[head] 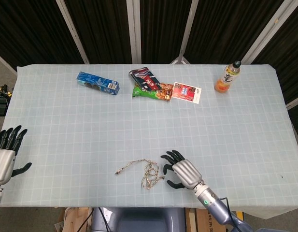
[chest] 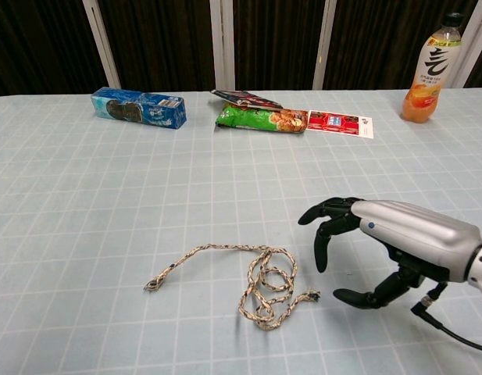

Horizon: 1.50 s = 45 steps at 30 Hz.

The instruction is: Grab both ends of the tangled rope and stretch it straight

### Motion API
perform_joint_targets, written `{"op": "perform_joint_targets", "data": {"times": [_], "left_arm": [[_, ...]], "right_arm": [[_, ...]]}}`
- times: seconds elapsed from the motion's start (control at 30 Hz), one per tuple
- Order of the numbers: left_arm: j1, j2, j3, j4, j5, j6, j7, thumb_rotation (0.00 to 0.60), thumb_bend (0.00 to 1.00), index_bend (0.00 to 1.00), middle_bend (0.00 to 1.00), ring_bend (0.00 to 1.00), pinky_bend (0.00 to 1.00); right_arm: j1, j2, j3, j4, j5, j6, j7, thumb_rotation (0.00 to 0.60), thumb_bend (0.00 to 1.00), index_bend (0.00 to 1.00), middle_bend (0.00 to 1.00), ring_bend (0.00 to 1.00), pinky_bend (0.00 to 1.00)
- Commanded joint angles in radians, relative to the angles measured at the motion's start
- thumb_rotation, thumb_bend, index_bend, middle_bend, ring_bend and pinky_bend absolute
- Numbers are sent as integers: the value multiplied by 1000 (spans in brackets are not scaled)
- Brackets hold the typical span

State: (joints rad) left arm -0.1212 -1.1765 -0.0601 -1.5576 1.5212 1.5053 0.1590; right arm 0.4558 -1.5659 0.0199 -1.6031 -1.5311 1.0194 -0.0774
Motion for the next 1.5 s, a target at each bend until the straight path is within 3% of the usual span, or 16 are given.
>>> {"op": "perform_joint_targets", "data": {"times": [0.03, 0.93, 1.5], "left_arm": [[-1, -1, 0, 1, -3, -3, 1, 600, 8, 0, 0, 0, 0], [-5, 1, -1, 3, -16, -11, -3, 600, 8, 0, 0, 0, 0], [-6, 4, 0, 1, -26, -18, -4, 600, 13, 0, 0, 0, 0]], "right_arm": [[6, -17, 1, 17, 14, -10, -10, 600, 350, 505, 176, 63, 0], [15, -109, -10, 95, 68, -4, -32, 600, 350, 505, 176, 51, 0], [4, -136, -20, 78, 85, 13, -65, 600, 355, 505, 176, 51, 0]]}}
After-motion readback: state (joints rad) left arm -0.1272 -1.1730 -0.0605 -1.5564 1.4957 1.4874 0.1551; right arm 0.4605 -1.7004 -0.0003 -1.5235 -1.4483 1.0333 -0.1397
